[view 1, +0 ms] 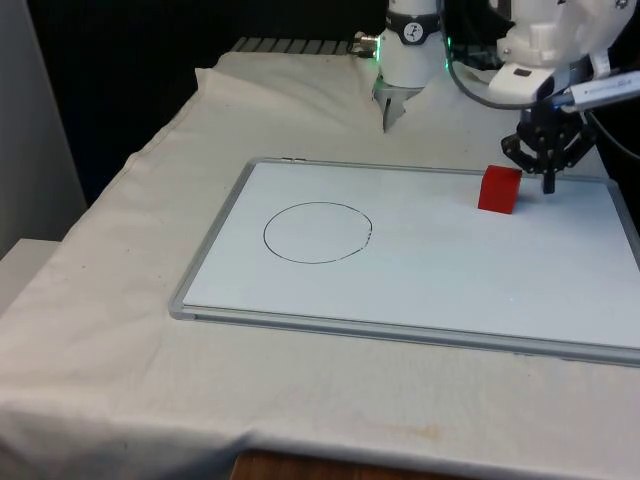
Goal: Push the cube into the marked area.
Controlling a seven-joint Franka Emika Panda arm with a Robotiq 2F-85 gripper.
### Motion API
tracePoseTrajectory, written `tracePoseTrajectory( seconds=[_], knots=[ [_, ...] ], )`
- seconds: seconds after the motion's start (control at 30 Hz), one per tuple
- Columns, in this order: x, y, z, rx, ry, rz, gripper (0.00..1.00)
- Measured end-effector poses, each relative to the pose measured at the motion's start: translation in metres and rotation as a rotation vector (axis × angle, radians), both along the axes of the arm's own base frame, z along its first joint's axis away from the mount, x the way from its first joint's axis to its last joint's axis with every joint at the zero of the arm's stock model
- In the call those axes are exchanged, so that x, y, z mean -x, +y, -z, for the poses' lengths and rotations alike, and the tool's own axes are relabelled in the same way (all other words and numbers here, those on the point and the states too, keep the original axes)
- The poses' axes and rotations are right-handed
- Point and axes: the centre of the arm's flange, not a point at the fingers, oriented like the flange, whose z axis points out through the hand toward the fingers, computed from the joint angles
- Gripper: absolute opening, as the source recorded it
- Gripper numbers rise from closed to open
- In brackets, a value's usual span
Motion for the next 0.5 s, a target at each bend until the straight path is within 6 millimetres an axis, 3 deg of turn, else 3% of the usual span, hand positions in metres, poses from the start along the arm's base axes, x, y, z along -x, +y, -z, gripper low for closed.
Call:
tracePoseTrajectory(
  seconds=[0.5],
  knots=[
    [0.000,-0.019,0.008,0.034,0.027,-0.031,0.00]
  ],
)
